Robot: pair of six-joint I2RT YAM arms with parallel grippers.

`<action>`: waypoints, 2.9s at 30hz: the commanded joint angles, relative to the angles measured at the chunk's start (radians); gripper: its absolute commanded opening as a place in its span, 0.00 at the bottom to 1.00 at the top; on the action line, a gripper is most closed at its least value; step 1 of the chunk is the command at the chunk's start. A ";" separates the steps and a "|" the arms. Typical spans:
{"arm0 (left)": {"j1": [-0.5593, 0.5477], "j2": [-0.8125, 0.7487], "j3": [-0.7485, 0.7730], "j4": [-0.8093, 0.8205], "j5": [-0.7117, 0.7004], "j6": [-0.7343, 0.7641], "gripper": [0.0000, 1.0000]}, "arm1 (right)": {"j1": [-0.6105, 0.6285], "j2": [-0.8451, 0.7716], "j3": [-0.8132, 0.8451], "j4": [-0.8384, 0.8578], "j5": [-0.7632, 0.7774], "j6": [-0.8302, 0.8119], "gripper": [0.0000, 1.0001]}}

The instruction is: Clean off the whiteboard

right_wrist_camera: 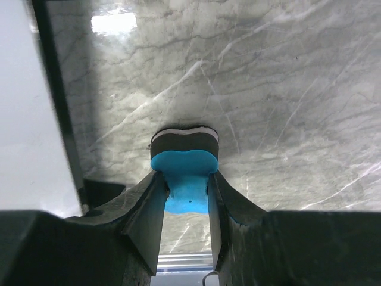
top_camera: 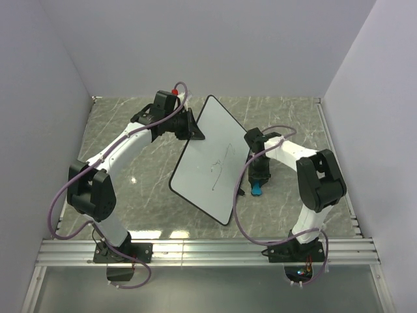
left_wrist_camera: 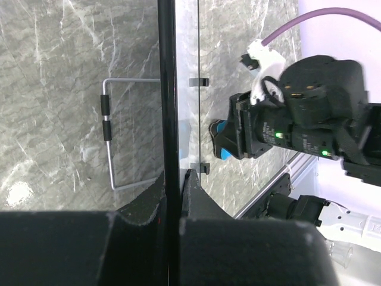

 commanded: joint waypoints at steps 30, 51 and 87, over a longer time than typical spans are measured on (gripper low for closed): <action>-0.086 0.038 -0.078 -0.196 -0.199 0.241 0.00 | -0.041 0.114 0.447 0.258 -0.426 0.239 0.00; -0.086 0.043 -0.090 -0.197 -0.220 0.243 0.00 | -0.052 0.016 0.245 0.299 -0.418 0.197 0.00; -0.089 0.043 -0.099 -0.173 -0.154 0.230 0.00 | 0.324 -0.251 0.072 0.317 -0.333 0.075 0.00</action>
